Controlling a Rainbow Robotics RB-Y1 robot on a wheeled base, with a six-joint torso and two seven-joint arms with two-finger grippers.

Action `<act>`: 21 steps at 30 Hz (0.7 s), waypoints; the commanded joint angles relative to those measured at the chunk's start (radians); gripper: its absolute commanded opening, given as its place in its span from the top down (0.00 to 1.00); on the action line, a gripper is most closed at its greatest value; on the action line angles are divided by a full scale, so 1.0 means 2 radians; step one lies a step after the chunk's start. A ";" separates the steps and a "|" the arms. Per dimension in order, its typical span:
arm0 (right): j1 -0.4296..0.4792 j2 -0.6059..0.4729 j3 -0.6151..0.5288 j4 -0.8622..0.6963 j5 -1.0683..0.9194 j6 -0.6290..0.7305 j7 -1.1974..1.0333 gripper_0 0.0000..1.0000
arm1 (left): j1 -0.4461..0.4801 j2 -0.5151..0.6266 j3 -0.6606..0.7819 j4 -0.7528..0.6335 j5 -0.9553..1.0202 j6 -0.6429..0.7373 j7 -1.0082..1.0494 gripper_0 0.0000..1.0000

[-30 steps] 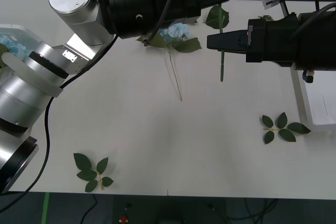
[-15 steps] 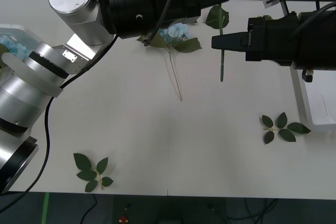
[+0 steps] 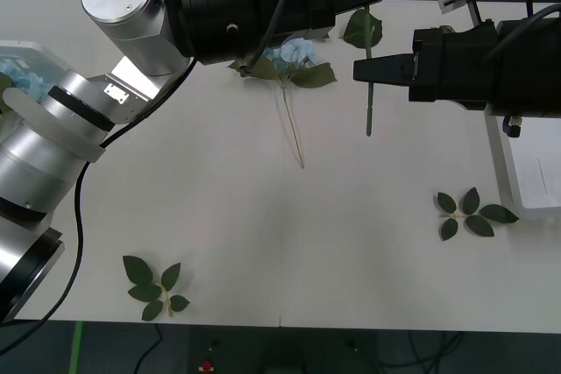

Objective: Place the red flowers into the right box and the blue flowers into the left box. If a person shows an open palm, hand one flower to the person first, then continue sorting.

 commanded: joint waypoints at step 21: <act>-0.019 0.018 0.002 -0.003 -0.011 -0.008 0.031 1.00 | 0.004 0.015 -0.005 -0.007 0.006 -0.004 -0.016 0.00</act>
